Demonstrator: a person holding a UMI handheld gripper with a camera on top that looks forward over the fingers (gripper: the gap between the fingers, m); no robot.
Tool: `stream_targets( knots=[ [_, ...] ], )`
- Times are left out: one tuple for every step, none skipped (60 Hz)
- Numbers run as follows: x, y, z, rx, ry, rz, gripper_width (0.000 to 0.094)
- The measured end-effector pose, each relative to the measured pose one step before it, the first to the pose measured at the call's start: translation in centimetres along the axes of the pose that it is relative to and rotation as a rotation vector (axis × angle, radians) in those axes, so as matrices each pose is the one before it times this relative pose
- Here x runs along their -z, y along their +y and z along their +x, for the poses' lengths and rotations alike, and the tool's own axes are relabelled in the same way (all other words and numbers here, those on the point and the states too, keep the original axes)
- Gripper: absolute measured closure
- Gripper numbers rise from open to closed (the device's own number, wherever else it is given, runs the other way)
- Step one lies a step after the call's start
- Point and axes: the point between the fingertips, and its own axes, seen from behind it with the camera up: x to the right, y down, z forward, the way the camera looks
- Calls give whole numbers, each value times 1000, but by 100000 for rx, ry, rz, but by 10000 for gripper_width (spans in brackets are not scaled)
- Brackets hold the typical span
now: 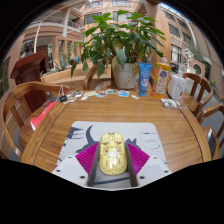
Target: Arrange mouse
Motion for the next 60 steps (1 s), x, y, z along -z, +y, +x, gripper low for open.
stream_targets(
  knots=[
    [116,-92,101,16,302,747,446],
    [53,-101,26,141,409,550,431],
    [118,-9,101,345,658,58,401],
    [149,63,165,364,940,-431,366],
    [191,104,162,282,994,-700,326],
    [262,29,124,140,805,-521,287],
    [336,-112,-6,17,283,-41,244],
    [449,-433,81,-44,-550,355,199],
    [414,-249,-179,-130,-404,829,156],
    [476,-310,-147,-190,-420,1011,119],
    [594,-319,-107,-200,-319,962,84],
    [623,-374,-21,-190,39,980,67],
    [878,-370,-19,234,14,687,74],
    [664,-336,-51,127,-84,929,84],
    [717,-347,-24,209,258,908,87],
    [740,-338,-19,265,390,833,88],
    [738,-336,-40,285,351,761,88],
    [766,-334,-50,262,316,725,88],
    [782,-326,-61,202,244,731,89],
    [790,-412,0,79,60,781,89],
    [930,-415,-88,-41,31,753,86],
    [826,-345,-111,22,23,783,87],
    [823,-347,-79,-39,16,726,85],
    [841,-307,-81,-102,131,550,85],
    [822,-292,-48,-183,196,441,83],
    [820,-310,-39,-215,167,474,82],
    [642,-209,-98,-113,-83,839,82],
    [904,-397,-73,-108,-25,452,82],
    [854,-302,-113,-127,-178,677,81],
    [793,-285,-75,-51,45,590,81],
    [755,-249,49,36,223,476,79],
    [758,-235,-9,111,235,482,77],
    [745,-245,-25,113,184,590,79],
    [786,-258,-40,199,168,657,79],
    [764,-155,-97,299,177,717,79],
    [689,-235,1,361,264,622,79],
    [713,-189,27,359,406,522,79],
    [621,-124,63,307,431,339,80],
    [609,-91,40,324,362,239,78],
    [589,-69,24,320,292,197,81],
    [568,-33,33,325,287,143,81],
    [632,189,-45,238,362,208,80],
    [518,11,15,252,279,-139,80],
    [489,61,27,305,188,-220,80],
    [466,69,8,373,129,-154,80],
    [553,242,0,440,212,29,81],
    [423,80,40,346,352,41,81],
    [415,86,35,248,419,103,81],
    [368,85,34,38,342,106,81],
    [363,142,7,-9,212,13,80],
    [383,154,-16,-9,153,-44,82],
    [242,195,-45,73,192,24,82],
    [279,168,-25,-49,-134,-279,83],
    [274,223,-56,-293,-332,-477,82],
    [256,262,-98,-550,-355,-632,82],
    [146,250,-113,-716,-488,-667,83],
    [192,257,-121,-647,-524,-510,82],
    [186,187,-106,-426,-349,-152,81],
    [170,104,-50,-57,-201,153,82],
    [142,72,-153,27,-291,193,82]
  ],
)
